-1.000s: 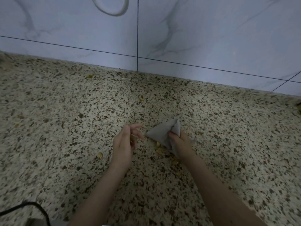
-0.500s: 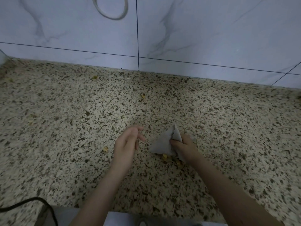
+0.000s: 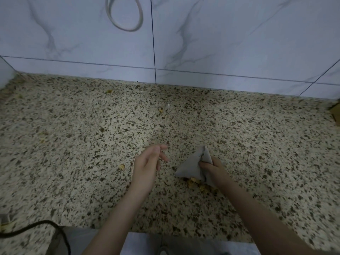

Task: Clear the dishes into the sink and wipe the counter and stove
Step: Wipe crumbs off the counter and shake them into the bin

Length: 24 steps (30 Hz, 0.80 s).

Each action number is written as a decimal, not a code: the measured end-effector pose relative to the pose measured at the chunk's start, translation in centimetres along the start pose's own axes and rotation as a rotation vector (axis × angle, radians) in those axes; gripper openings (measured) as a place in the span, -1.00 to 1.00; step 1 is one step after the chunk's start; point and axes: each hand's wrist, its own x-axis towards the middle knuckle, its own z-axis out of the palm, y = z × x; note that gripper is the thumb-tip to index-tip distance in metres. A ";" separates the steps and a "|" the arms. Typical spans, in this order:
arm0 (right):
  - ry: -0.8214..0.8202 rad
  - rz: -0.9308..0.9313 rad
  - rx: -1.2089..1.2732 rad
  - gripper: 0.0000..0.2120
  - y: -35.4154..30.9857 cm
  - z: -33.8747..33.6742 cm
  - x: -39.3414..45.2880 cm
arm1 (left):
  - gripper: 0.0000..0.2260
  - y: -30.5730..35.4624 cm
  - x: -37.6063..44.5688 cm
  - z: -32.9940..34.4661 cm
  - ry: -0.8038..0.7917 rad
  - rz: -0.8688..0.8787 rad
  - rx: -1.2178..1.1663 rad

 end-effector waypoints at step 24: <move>0.455 0.435 0.904 -0.51 1.2 -5.2 -6.9 | -0.56 6.4 -2.0 2.5 -0.068 0.191 0.046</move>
